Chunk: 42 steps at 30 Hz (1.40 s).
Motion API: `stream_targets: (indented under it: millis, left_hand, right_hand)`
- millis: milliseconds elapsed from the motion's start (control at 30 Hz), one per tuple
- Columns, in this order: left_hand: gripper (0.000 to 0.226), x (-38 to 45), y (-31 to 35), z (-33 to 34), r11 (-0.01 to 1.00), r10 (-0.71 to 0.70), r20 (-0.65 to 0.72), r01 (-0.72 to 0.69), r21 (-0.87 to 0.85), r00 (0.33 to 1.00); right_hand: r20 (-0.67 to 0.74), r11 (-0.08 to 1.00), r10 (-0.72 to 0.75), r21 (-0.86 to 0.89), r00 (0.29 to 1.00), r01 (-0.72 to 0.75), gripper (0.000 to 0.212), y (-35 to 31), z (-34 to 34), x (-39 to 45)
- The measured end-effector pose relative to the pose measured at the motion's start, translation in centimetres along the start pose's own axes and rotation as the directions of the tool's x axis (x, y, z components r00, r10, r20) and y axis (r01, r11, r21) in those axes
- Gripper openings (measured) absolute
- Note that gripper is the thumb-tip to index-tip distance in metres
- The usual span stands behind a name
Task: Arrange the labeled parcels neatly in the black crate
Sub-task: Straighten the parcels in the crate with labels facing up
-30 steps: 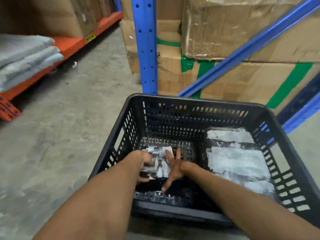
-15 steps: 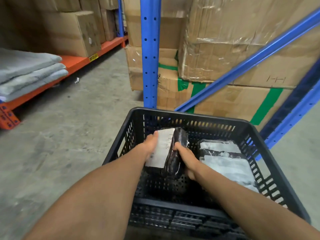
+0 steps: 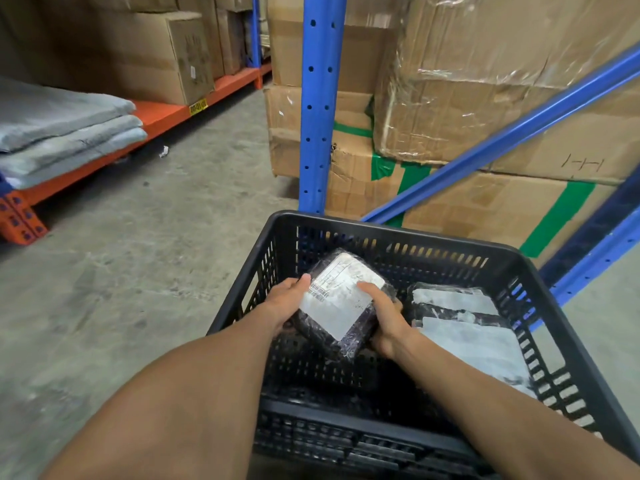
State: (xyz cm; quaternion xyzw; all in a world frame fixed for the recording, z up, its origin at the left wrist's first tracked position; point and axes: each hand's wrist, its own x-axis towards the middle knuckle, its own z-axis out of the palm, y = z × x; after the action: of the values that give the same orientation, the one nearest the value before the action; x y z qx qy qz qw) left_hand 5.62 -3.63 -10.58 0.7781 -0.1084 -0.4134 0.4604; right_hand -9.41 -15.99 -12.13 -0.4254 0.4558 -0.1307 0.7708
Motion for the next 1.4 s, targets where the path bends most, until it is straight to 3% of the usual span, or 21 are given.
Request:
stream_targets:
  millis: [67,167,233,300,367,500,567,633,733,800,867,900,1000,1067,1200,1333,1400]
  left_hand:
    - [0.063,-0.2,0.5,0.0,0.996,0.086,0.006,-0.086,-0.014,0.996]
    - [0.052,-1.0,1.8,0.3,0.980,0.169,0.013,-0.167,-0.111,0.985]
    - [0.056,-1.2,2.6,0.0,0.963,0.187,-0.063,-0.195,-0.186,0.980]
    - [0.063,-1.4,3.2,-0.8,0.926,0.139,-0.114,-0.170,-0.337,0.984]
    - [0.063,-1.9,3.5,-1.4,0.884,0.106,-0.047,-0.115,-0.453,0.993]
    - [0.075,-3.6,3.1,-1.2,0.940,-0.004,0.196,0.071,-0.335,0.981]
    - [0.075,-3.9,2.6,-1.3,0.951,-0.042,0.253,0.116,-0.285,0.967]
    - [0.071,-3.8,2.3,-1.7,0.974,-0.028,0.254,0.084,-0.211,0.967]
    - [0.076,-3.6,2.4,-2.3,0.993,0.058,0.202,-0.036,-0.112,0.978]
    - [0.083,-3.5,3.1,-2.5,0.993,0.109,0.187,-0.115,0.022,0.976]
    - [0.085,-3.5,3.8,-2.3,0.969,0.116,0.209,-0.156,0.190,0.971]
    - [0.085,-3.4,4.0,-2.1,0.962,0.100,0.223,-0.152,0.229,0.970]
    - [0.086,-2.4,3.9,-1.7,0.961,0.061,0.226,-0.118,0.250,0.972]
    - [0.080,-1.8,3.9,-1.7,0.956,0.055,0.196,-0.108,0.271,0.979]
    - [0.090,0.2,3.1,-1.3,0.987,0.056,0.007,-0.056,0.148,0.998]
    - [0.064,1.8,1.6,-0.3,1.000,0.007,-0.065,-0.005,0.031,0.998]
    - [0.066,2.5,1.0,0.3,0.999,-0.002,-0.092,0.006,0.049,0.996]
  right_hand:
    - [-0.090,0.998,-0.056,0.008,0.994,0.056,0.126,0.1,0.0,0.4]
    - [-0.113,0.997,-0.029,0.066,0.993,0.037,0.121,0.2,-0.9,0.6]
    - [-0.110,0.997,-0.059,0.036,0.992,0.063,0.119,-0.1,-0.7,-0.3]
    - [-0.124,0.995,-0.099,-0.005,0.987,0.099,0.124,-0.6,-0.1,-1.3]
    - [-0.143,0.993,-0.120,0.000,0.982,0.122,0.121,-0.9,0.4,-2.0]
    - [-0.186,0.987,-0.130,0.067,0.974,0.145,0.114,-0.8,1.2,-2.7]
    - [-0.198,0.988,-0.111,0.083,0.974,0.130,0.109,-1.0,1.7,-3.1]
    - [-0.132,0.996,-0.025,0.083,0.991,0.037,0.094,-1.5,1.8,-3.6]
    - [-0.014,0.979,0.127,-0.162,0.992,-0.128,0.069,-1.8,1.1,-4.2]
    - [-0.055,0.956,0.038,-0.289,0.998,-0.053,0.088,-1.4,0.6,-3.4]
    - [-0.071,0.941,-0.084,-0.334,0.994,0.056,0.117,-1.3,0.4,-2.8]
    - [-0.043,0.941,-0.090,-0.331,0.995,0.071,0.120,-1.3,0.3,-2.8]
    - [-0.022,0.946,-0.049,-0.321,0.999,0.039,0.097,-0.9,-0.2,-2.3]
    - [-0.065,0.906,-0.057,-0.423,0.996,0.024,0.087,-0.5,-0.5,-1.6]
    - [-0.053,0.777,0.029,-0.627,0.998,-0.056,0.096,0.6,-0.6,-0.2]
    - [-0.067,0.736,0.084,-0.668,0.994,-0.107,0.074,0.9,-0.3,0.4]
    - [-0.079,0.733,0.113,-0.666,0.990,-0.137,0.066,0.6,-0.1,0.5]
